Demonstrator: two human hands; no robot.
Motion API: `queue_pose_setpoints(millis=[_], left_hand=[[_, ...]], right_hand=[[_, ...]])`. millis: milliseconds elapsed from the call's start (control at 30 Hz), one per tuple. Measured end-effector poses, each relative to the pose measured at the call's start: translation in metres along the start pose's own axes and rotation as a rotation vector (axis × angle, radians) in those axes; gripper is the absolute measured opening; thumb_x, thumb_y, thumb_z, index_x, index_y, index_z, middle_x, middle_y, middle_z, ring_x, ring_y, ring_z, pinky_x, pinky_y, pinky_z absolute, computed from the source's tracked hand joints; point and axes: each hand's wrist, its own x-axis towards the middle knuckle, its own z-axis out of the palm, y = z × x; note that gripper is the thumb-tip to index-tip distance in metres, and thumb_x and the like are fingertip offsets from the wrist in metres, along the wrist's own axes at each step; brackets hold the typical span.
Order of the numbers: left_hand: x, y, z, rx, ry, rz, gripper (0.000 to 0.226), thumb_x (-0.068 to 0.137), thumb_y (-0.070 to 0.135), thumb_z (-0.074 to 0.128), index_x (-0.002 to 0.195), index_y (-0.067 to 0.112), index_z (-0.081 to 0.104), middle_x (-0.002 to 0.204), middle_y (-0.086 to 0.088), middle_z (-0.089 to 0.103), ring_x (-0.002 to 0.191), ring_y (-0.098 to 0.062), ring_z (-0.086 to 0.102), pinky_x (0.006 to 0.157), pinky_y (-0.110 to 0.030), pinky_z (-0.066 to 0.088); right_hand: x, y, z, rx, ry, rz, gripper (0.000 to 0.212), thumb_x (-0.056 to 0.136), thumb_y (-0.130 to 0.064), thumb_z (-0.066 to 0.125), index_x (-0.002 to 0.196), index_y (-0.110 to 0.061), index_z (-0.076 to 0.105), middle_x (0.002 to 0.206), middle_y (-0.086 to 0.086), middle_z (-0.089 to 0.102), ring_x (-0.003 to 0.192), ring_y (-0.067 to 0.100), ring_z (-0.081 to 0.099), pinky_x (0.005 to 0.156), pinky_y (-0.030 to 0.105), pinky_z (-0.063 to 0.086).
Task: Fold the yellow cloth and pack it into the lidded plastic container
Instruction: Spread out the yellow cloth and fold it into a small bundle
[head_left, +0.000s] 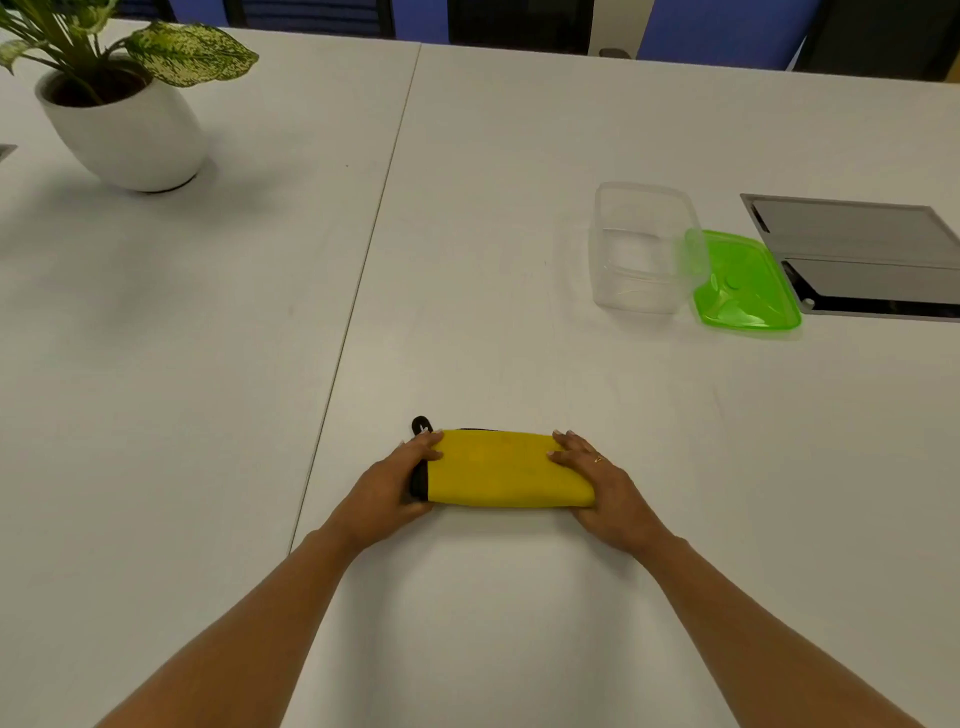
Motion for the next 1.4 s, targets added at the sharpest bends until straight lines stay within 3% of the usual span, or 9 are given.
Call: queue_pose_setpoints(millis=[100, 233, 400, 567, 700, 800, 900, 1100, 1400], left_hand=[[0.001, 0.005, -0.003, -0.145, 0.122, -0.095, 0.053, 0.079, 0.004, 0.065, 0.127, 0.021, 0.050, 0.113, 0.009, 0.056, 0.101, -0.007, 0.054, 0.080, 0.000, 0.039], [0.002, 0.012, -0.009, -0.185, 0.395, -0.160, 0.030, 0.084, 0.008, 0.058, 0.112, 0.018, 0.053, 0.086, 0.010, 0.060, 0.069, -0.006, 0.055, 0.058, -0.007, 0.042], [0.001, 0.012, -0.015, -0.198, 0.558, -0.283, 0.037, 0.093, 0.021, 0.050, 0.128, 0.014, 0.044, 0.084, 0.000, 0.058, 0.067, -0.005, 0.053, 0.055, -0.020, 0.043], [-0.011, 0.002, -0.019, 0.091, 0.623, -0.512, 0.038, 0.093, 0.028, 0.048, 0.127, 0.012, 0.044, 0.094, -0.015, 0.067, 0.074, -0.025, 0.058, 0.063, -0.032, 0.044], [-0.018, 0.010, -0.019, 0.337, 0.661, -0.524, 0.045, 0.089, 0.020, 0.055, 0.130, 0.007, 0.044, 0.121, -0.017, 0.060, 0.104, -0.035, 0.058, 0.083, -0.047, 0.045], [-0.017, 0.020, -0.011, 0.496, 0.584, -0.268, 0.042, 0.093, 0.023, 0.046, 0.132, 0.009, 0.045, 0.134, -0.017, 0.051, 0.122, -0.034, 0.050, 0.097, -0.049, 0.041], [-0.014, 0.034, 0.004, 0.575, 0.341, -0.097, 0.064, 0.092, 0.052, 0.013, 0.141, 0.016, 0.035, 0.151, -0.011, 0.032, 0.141, -0.029, 0.028, 0.113, -0.048, 0.023], [-0.009, 0.028, 0.027, 0.706, 0.031, -0.193, 0.100, 0.055, 0.070, -0.037, 0.143, 0.030, -0.013, 0.158, 0.000, -0.010, 0.146, -0.021, -0.010, 0.118, -0.045, -0.003], [-0.005, 0.040, 0.025, 0.741, -0.004, -0.258, 0.120, 0.041, 0.072, -0.045, 0.146, 0.027, -0.008, 0.158, -0.002, -0.008, 0.146, -0.023, -0.007, 0.117, -0.050, 0.000]], right_hand=[[0.006, -0.012, -0.009, 0.202, 0.098, 0.132, 0.046, 0.071, 0.008, 0.066, 0.112, -0.013, 0.062, 0.124, -0.002, 0.057, 0.122, 0.013, 0.049, 0.095, 0.002, 0.036], [0.017, -0.032, -0.012, 0.433, 0.180, 0.260, 0.034, 0.078, 0.006, 0.060, 0.103, -0.016, 0.057, 0.097, 0.004, 0.064, 0.092, 0.019, 0.061, 0.074, 0.017, 0.050], [0.029, -0.051, 0.010, 0.650, 0.145, 0.471, 0.033, 0.088, -0.007, 0.058, 0.120, -0.009, 0.048, 0.114, 0.018, 0.064, 0.096, 0.024, 0.062, 0.084, 0.032, 0.052], [0.033, -0.065, 0.035, 0.556, 0.129, 0.553, 0.040, 0.085, -0.019, 0.064, 0.121, -0.007, 0.052, 0.118, 0.019, 0.063, 0.105, 0.029, 0.062, 0.094, 0.044, 0.051], [0.035, -0.072, 0.044, 0.368, 0.216, 0.504, 0.040, 0.083, -0.022, 0.067, 0.118, -0.005, 0.056, 0.110, 0.015, 0.065, 0.090, 0.018, 0.060, 0.065, 0.006, 0.049], [0.033, -0.078, 0.050, 0.191, 0.265, 0.420, 0.045, 0.087, -0.021, 0.062, 0.127, -0.007, 0.049, 0.124, 0.014, 0.056, 0.110, 0.025, 0.056, 0.088, 0.022, 0.047], [0.025, -0.085, 0.056, -0.063, 0.254, 0.191, 0.049, 0.091, -0.020, 0.052, 0.137, -0.010, 0.037, 0.145, 0.009, 0.038, 0.132, 0.022, 0.036, 0.107, 0.027, 0.032], [0.011, -0.083, 0.070, -0.348, -0.079, 0.112, 0.060, 0.096, -0.039, 0.036, 0.147, -0.020, 0.009, 0.159, 0.001, -0.001, 0.146, 0.017, -0.003, 0.119, 0.040, 0.010], [0.016, -0.086, 0.054, -0.326, -0.201, 0.151, 0.066, 0.095, -0.048, 0.034, 0.147, -0.017, 0.009, 0.159, 0.002, 0.001, 0.146, 0.019, -0.001, 0.119, 0.043, 0.013]])
